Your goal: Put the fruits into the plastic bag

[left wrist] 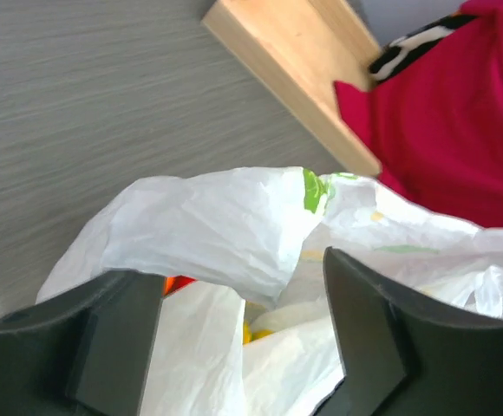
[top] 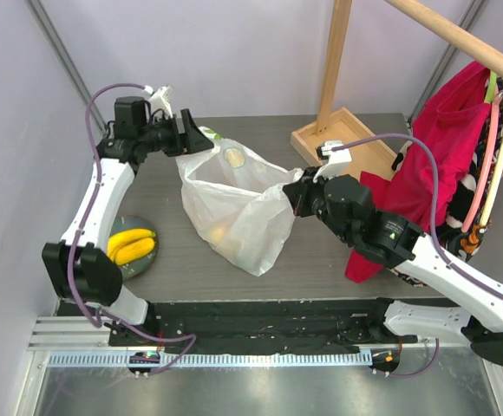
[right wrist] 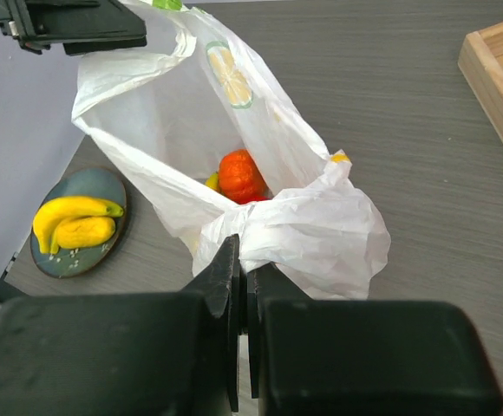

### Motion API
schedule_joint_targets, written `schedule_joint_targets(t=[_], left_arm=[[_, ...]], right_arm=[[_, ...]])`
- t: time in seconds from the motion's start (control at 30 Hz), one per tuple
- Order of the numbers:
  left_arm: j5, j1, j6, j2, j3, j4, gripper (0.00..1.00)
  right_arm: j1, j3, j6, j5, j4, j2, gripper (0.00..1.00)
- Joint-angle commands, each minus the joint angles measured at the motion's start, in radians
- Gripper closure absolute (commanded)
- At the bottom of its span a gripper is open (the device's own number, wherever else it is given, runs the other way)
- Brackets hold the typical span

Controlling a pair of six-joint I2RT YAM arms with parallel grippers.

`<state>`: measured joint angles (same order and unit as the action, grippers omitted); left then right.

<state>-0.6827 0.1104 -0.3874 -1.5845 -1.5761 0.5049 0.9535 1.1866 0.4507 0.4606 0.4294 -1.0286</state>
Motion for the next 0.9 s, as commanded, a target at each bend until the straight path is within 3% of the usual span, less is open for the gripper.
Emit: schedule_joint_targets(t=[0.0,0.07,0.23,0.4,0.57,0.7,0.87], left_arm=[[0.162,-0.008,0.113,0.249,0.05,0.053,0.13],[0.277,-0.008,0.139,0.326,0.108,0.069,0.0],[0.53,-0.029,0.151,0.547,0.235,0.168,0.0],[0.852,-0.103,0.046,0.575,0.329,0.337,0.0],[0.893,-0.325,0.022,0.505,0.439,0.366,0.0],[0.928,-0.356,-0.016,0.475,0.507,0.31,0.0],[0.937,-0.39,-0.211,0.437,0.574,0.258,0.0]], right_arm=[[-0.001,-0.007,0.014,-0.031,-0.069,0.018,0.99],[-0.001,-0.016,0.016,-0.034,-0.081,0.018,0.99],[0.001,-0.035,-0.006,-0.03,-0.096,0.027,0.99],[0.001,-0.035,-0.041,-0.023,-0.104,0.036,0.99],[0.001,-0.039,-0.067,-0.031,-0.107,0.035,0.99],[0.001,-0.051,-0.078,-0.027,-0.109,0.044,0.99],[-0.004,-0.047,-0.096,-0.037,-0.116,0.044,0.99]])
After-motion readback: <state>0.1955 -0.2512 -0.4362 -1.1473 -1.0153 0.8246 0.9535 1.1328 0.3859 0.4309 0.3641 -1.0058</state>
